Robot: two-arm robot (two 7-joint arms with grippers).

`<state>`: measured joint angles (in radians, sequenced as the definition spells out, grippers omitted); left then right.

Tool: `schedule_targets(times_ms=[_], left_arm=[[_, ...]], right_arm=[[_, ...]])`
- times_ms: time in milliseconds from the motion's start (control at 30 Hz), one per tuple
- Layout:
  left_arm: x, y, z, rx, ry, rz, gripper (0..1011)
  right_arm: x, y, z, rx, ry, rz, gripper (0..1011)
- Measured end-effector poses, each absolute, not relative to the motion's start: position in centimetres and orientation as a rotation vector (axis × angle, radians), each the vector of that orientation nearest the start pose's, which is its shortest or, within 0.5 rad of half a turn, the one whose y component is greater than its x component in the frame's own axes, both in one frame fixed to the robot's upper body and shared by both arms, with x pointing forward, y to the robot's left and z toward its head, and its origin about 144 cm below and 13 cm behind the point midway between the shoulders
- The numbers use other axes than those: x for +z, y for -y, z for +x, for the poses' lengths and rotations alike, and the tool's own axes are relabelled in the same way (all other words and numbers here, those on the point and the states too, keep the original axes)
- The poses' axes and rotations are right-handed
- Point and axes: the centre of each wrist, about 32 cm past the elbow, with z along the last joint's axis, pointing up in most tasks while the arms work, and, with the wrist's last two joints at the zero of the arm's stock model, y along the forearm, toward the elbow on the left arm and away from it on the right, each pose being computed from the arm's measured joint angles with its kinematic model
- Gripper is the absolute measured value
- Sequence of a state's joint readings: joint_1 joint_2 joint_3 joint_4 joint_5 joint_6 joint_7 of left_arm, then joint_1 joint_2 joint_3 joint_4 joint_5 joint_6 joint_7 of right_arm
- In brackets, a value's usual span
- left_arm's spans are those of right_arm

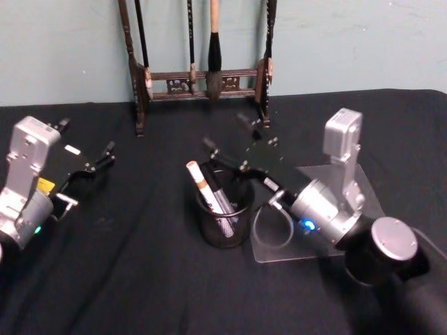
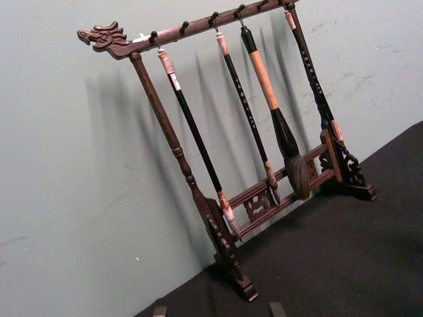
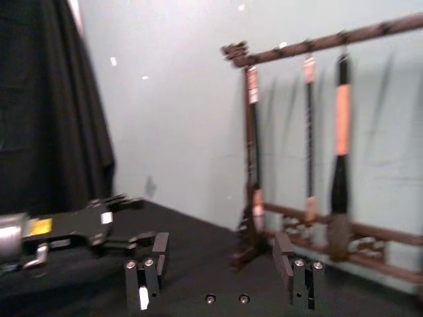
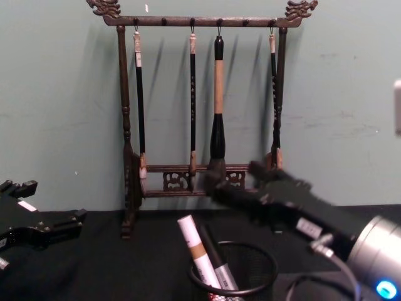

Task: Pick up the water-based marker from the table and place it into the pen holder.

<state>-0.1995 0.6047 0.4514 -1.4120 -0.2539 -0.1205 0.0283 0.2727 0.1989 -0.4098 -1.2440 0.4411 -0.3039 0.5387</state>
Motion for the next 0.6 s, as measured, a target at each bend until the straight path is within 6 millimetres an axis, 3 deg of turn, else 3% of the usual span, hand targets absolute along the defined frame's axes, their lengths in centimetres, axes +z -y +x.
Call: schedule_targets(times_ms=[267, 600], left_arm=[[114.0, -31.0, 48.9, 1.248, 0.285, 0.304, 1001], [114.0, -31.0, 48.9, 1.248, 0.285, 0.304, 1001]], right_arm=[[114.0, 21.4, 51.3, -0.925, 0.098, 0.156, 1003], [113.9, 24.7, 50.7, -1.100, 0.111, 0.007, 1002]])
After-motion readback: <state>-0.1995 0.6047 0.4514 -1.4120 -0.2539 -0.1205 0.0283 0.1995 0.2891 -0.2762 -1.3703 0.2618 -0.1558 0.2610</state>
